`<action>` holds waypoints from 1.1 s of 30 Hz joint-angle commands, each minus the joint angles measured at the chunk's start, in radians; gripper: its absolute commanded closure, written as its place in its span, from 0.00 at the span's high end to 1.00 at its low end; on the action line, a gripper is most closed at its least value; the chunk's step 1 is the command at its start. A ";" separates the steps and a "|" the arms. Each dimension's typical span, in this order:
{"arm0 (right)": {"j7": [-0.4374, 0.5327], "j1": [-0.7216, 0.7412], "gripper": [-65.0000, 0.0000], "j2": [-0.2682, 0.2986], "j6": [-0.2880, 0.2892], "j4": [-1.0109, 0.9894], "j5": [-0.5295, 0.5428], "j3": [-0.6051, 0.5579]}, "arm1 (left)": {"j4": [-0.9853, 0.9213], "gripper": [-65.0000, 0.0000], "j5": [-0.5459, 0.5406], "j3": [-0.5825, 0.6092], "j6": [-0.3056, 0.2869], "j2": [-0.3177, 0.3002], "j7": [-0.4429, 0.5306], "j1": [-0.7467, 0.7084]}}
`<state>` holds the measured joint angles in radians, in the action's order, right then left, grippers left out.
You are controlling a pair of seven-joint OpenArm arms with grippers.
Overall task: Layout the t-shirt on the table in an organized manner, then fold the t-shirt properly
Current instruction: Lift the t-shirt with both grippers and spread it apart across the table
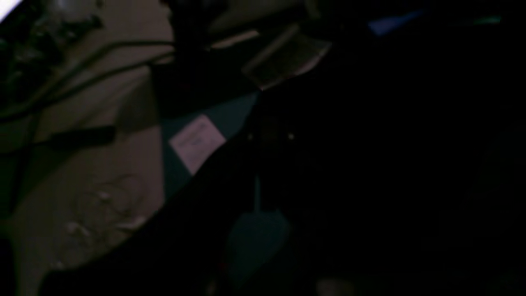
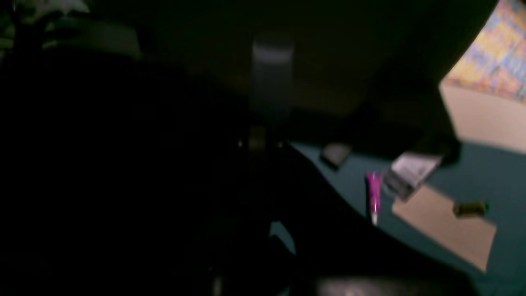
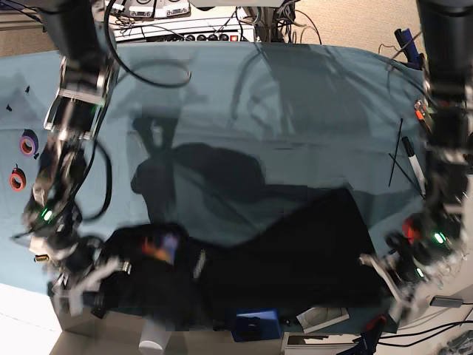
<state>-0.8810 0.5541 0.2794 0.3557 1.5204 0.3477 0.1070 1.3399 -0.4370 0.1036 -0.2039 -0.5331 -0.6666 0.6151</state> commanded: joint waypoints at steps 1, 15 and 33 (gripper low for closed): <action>0.019 0.029 0.00 0.013 -0.009 0.016 0.000 0.006 | 0.015 0.00 0.005 -0.009 0.009 -0.021 -0.004 0.047; -0.182 -0.121 0.00 0.057 -0.008 0.017 0.116 0.006 | 0.035 0.00 -0.222 -0.009 -0.007 -0.016 -0.393 -0.048; -0.343 -0.366 0.00 0.075 0.041 0.018 0.285 0.244 | 0.302 0.00 -0.109 -0.009 -0.004 -0.010 -0.356 -0.527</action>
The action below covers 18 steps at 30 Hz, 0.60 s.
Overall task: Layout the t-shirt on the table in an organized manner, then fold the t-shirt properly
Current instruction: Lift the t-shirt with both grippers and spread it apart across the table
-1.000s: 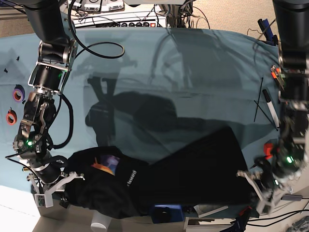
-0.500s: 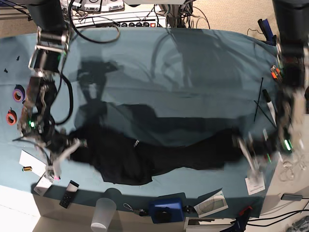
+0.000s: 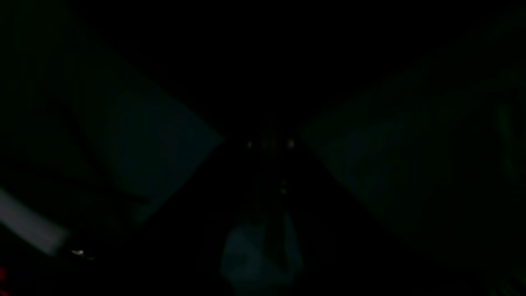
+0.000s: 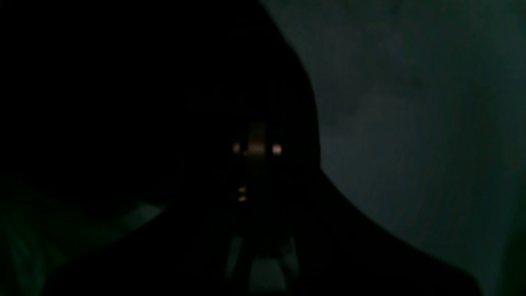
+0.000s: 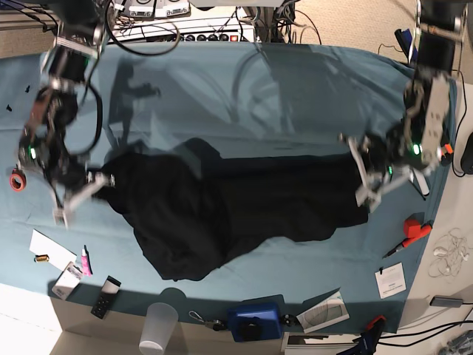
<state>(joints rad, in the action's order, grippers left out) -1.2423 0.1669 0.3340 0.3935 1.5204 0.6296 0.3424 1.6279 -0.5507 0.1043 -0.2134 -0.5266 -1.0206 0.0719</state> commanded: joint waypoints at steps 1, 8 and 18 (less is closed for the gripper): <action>0.018 0.006 0.00 0.021 0.014 0.018 0.014 0.016 | 0.014 0.00 0.005 -0.010 0.007 -0.016 0.005 0.004; -0.018 -0.018 0.16 0.021 0.106 0.018 0.017 0.019 | 0.014 0.37 0.005 -0.010 0.003 -0.017 0.019 -0.004; -0.069 -0.017 0.36 0.043 0.132 0.132 0.130 0.039 | 0.173 0.50 0.156 -0.010 0.069 -0.014 -0.010 -0.003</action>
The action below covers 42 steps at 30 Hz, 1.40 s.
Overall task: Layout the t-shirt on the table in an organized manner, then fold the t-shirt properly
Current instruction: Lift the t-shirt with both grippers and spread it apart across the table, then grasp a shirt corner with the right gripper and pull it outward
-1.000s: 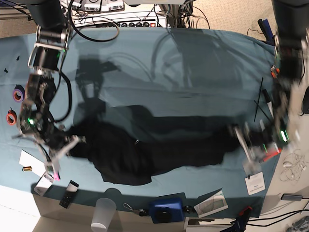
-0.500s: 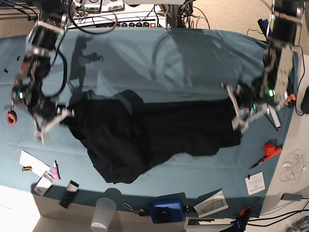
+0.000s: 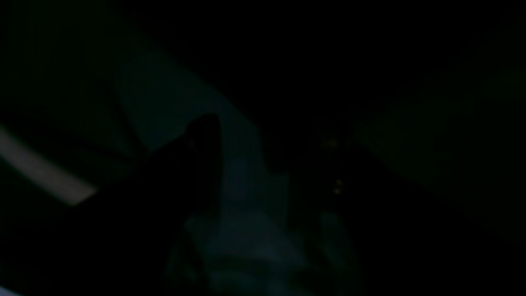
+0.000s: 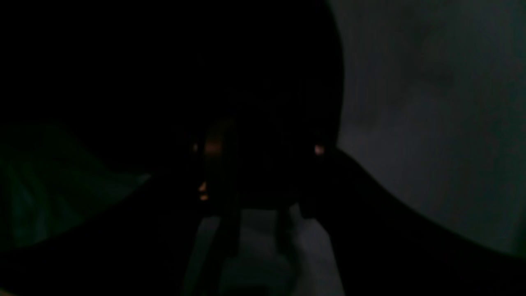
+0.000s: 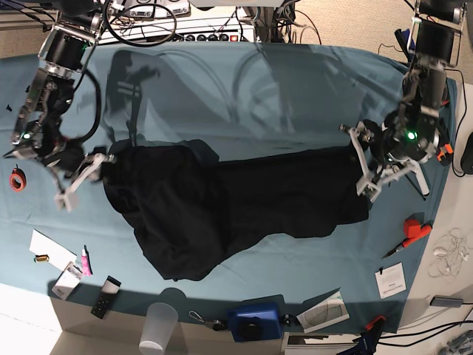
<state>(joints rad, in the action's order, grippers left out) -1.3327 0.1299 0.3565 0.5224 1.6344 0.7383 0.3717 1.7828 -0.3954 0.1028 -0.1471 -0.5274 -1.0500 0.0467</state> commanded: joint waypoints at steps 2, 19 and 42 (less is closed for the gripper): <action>0.035 0.021 0.36 0.020 0.005 0.101 0.021 0.031 | 0.100 0.50 0.047 -0.008 0.026 -0.013 0.039 0.023; 0.058 0.019 0.36 0.020 0.032 0.216 0.013 -0.002 | 0.201 0.50 0.437 -0.008 0.219 -0.013 -0.079 -0.050; 0.241 0.020 0.36 -0.068 -0.202 0.216 -0.653 -0.680 | 0.201 0.49 0.472 -0.653 0.318 -0.014 -0.108 -0.185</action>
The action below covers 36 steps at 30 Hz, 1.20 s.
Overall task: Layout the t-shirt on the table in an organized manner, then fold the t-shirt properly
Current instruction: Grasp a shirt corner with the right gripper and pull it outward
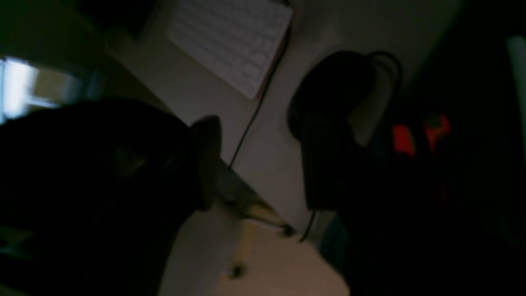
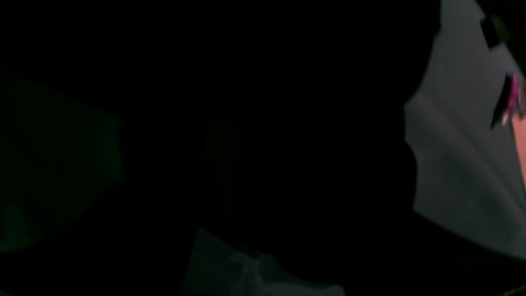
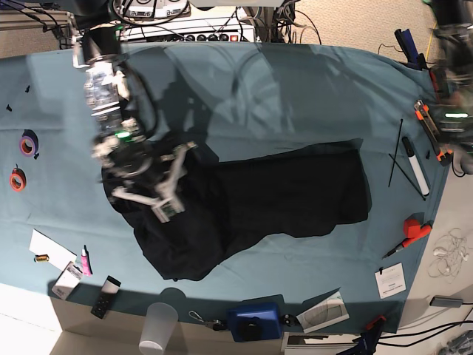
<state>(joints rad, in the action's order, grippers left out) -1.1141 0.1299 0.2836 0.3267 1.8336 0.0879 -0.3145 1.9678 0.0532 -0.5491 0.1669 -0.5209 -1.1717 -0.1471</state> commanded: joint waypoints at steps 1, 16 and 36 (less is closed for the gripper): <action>0.026 0.020 0.36 0.000 -0.022 0.017 -0.024 -0.003 | 0.016 0.49 -0.040 -0.050 -0.014 -0.020 0.026 0.008; 0.020 0.020 0.00 -0.041 -0.064 0.037 -0.291 -0.007 | 0.016 0.49 -0.260 -0.245 -0.116 -0.020 0.074 0.008; -0.026 -0.161 0.00 -0.039 -0.114 0.326 -0.364 0.301 | 0.016 0.49 -0.399 -0.245 -0.188 -0.019 0.092 -0.044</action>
<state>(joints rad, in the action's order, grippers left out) -1.1557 -0.0463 0.2352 0.2241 2.1365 -0.2592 -0.0154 1.9682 -0.3527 -0.7868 -0.0257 -0.5179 -1.0988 -0.1970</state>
